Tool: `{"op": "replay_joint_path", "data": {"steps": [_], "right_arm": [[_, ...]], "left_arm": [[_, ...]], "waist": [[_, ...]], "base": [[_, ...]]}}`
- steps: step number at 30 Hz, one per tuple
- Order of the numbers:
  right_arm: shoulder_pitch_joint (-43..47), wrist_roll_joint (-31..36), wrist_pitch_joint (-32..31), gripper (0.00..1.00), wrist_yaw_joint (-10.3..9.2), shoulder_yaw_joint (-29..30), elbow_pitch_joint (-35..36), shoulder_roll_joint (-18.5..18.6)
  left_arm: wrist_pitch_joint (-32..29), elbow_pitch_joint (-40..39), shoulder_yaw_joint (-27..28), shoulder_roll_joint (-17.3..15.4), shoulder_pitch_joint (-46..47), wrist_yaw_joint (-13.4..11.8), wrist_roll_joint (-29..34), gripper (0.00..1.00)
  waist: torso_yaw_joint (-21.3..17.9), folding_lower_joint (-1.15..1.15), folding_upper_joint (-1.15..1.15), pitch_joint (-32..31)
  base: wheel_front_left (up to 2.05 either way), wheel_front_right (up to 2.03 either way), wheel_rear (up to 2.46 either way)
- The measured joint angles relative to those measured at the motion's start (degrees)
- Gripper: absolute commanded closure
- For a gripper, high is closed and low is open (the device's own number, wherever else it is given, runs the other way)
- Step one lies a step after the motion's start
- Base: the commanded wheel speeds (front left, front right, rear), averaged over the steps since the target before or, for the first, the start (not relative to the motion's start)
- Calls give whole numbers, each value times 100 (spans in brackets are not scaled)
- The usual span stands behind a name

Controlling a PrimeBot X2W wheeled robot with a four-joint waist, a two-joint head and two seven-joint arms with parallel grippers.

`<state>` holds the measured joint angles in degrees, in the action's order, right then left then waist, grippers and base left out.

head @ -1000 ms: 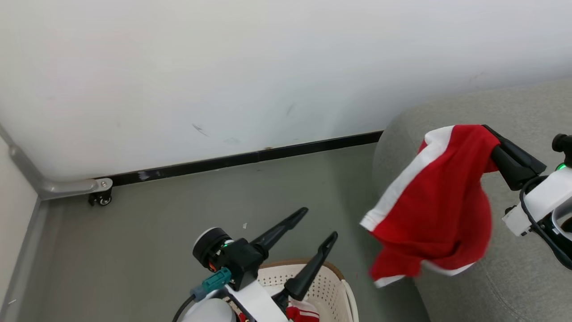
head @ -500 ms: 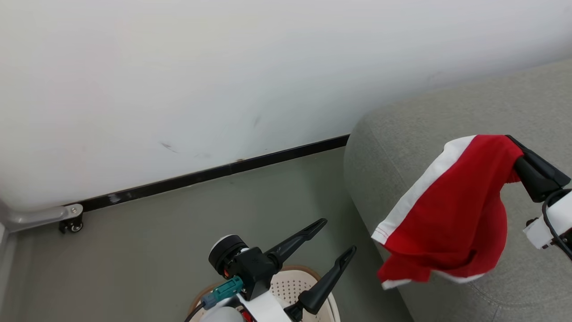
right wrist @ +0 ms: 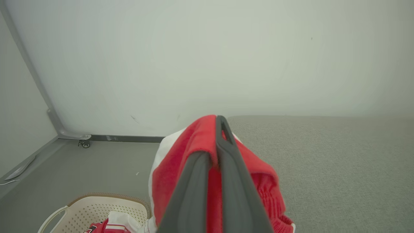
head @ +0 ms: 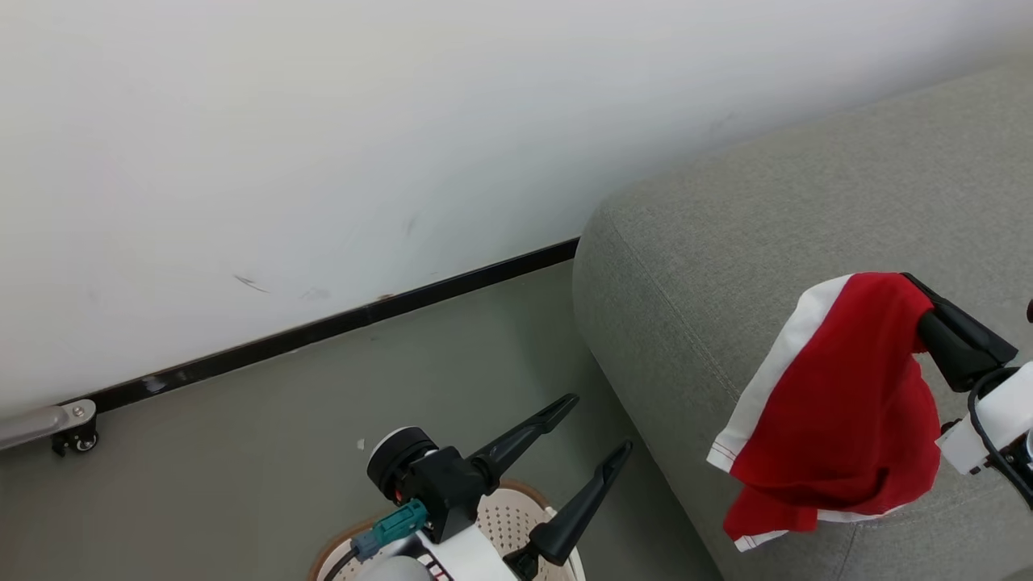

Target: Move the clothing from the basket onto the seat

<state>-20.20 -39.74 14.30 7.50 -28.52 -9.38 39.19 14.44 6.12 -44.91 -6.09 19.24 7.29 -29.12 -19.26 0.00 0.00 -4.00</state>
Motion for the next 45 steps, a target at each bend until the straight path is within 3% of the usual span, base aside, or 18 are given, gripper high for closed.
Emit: {"op": "replay_joint_path", "data": {"steps": [7, 26, 32, 34, 40, 45], "right_arm": [[-423, -1, -31, 100, 0, 41, -263, -79], [-2842, -32, -680, 100, 0, 1339, -2185, -87], [-3025, 97, -660, 100, 0, 1792, -2987, 147], [-3245, 201, -575, 100, -1, 2037, -3285, 392], [-3672, 414, -361, 100, -1, 2429, -3638, 701], [-3778, 533, -249, 100, -1, 2540, -3818, 706]], "left_arm": [[0, -74, 172, -47, -43, -67, 51, 0], [0, -642, 431, -349, 133, -435, 525, 0], [-15, -878, 417, -360, 197, -486, 694, 0], [-45, -956, 376, -375, 272, -498, 714, 0], [-134, -1057, 323, -448, 429, -482, 767, 0], [-178, -1110, 281, -458, 603, -410, 806, 0]], "waist": [[-65, 0, 0, 173], [247, 0, 0, 893], [432, 0, 0, 1165], [536, 0, 0, 1312], [747, 0, 0, 1612], [902, 0, 0, 1856]], "base": [[0, 0, 0], [0, 0, 0], [0, 0, 0], [0, 0, 0], [0, 0, 0], [0, 0, 0]]}}
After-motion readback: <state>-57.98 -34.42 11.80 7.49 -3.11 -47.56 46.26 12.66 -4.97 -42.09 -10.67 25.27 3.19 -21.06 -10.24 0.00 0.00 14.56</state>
